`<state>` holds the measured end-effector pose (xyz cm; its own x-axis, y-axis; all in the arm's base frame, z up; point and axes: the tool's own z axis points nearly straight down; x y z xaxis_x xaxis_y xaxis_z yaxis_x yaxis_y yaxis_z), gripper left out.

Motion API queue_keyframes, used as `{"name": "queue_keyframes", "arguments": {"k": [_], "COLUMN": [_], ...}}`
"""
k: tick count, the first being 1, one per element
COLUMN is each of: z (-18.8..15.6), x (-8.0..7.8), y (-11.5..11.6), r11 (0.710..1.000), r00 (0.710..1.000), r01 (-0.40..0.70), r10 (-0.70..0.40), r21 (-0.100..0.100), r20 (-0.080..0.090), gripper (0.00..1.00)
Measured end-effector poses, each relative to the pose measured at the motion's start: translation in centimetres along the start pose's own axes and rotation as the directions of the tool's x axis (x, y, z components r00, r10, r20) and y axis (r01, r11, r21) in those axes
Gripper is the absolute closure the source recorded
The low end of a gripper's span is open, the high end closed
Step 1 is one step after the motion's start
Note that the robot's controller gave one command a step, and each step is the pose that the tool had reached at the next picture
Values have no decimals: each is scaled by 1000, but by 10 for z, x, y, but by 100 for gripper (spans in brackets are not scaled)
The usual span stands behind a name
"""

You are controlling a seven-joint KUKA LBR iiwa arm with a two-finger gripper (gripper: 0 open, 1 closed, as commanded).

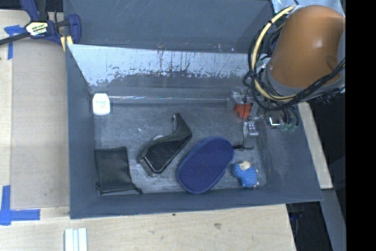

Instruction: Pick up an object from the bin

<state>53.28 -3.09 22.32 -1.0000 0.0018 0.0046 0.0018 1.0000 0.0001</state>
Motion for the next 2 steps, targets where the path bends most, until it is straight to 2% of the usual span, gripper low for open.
{"name": "queue_keyframes", "arguments": {"k": [1, 2], "z": [76, 153], "x": [39, 24], "y": [-47, 12], "r11": [999, 1000], "r00": [999, 1000], "r01": [-50, -11], "r10": [50, 11], "r21": [1, 0], "r20": [-3, 9], "gripper": [0, 0]}}
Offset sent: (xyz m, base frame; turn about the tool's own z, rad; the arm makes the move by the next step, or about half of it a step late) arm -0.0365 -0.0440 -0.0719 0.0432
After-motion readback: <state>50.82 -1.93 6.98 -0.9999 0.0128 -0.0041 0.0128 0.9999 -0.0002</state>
